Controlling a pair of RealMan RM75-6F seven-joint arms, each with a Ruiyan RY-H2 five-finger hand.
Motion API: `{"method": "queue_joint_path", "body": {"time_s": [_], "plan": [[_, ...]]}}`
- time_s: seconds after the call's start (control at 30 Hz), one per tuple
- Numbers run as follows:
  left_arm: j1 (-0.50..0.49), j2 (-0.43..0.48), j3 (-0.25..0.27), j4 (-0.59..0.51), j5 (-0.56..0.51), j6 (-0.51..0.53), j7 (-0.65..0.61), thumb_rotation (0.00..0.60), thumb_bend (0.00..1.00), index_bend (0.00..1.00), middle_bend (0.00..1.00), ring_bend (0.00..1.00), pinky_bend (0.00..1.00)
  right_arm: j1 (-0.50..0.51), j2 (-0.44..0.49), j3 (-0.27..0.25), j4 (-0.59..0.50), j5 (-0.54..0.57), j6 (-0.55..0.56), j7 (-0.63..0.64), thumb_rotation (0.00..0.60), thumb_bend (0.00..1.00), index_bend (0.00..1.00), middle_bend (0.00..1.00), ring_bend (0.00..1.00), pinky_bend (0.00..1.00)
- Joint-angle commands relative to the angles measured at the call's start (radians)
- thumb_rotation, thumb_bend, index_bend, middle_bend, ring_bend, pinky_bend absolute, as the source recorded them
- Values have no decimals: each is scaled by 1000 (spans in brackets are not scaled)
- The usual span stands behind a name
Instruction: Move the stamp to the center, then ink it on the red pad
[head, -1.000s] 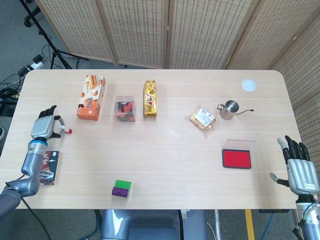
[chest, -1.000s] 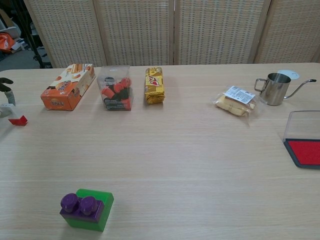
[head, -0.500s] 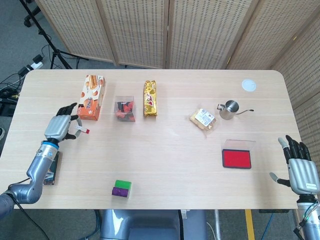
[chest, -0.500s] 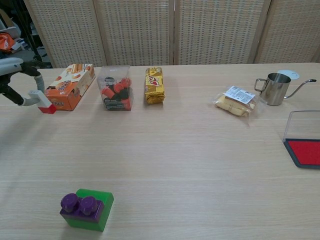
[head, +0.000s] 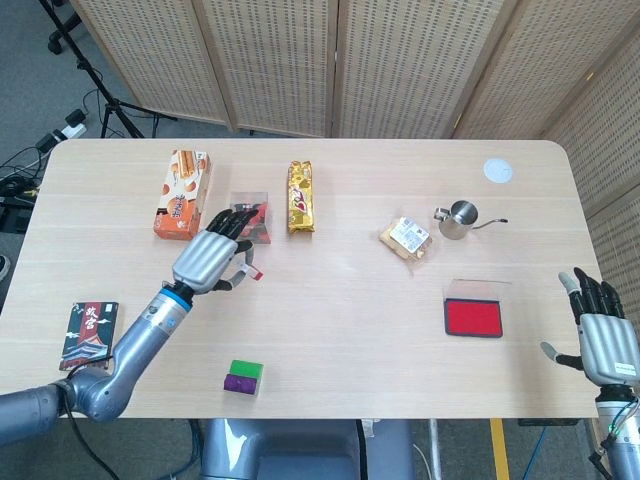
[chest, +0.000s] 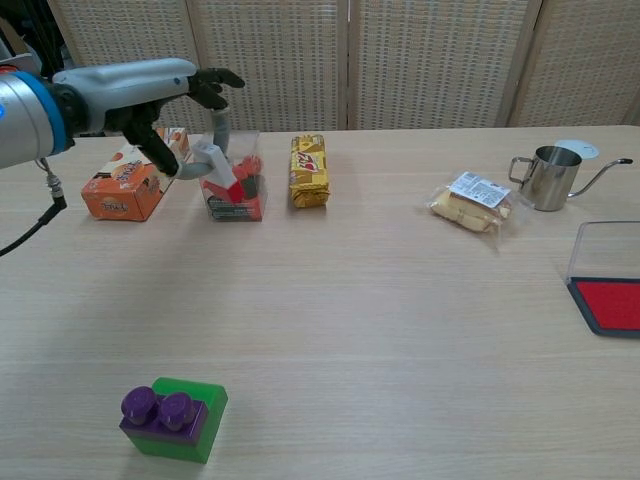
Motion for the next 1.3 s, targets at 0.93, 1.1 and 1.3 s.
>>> {"method": "queue_joint_path", "body": {"time_s": [0.93, 1.1, 1.3], "plan": [[-497, -524, -67, 499, -776, 51, 442, 600, 381, 589, 0, 0, 0, 15, 46, 39, 49, 99, -90, 148, 600, 0, 0, 0, 0, 0], [-500, -544, -70, 522, -783, 56, 455, 600, 374, 587, 0, 0, 0, 13, 54, 42, 49, 97, -87, 172, 600, 0, 0, 0, 0, 0], [-494, -550, -65, 524, -769, 58, 466, 600, 311, 566, 0, 0, 0, 12, 58, 41, 48, 95, -88, 184, 600, 0, 0, 0, 0, 0]]}}
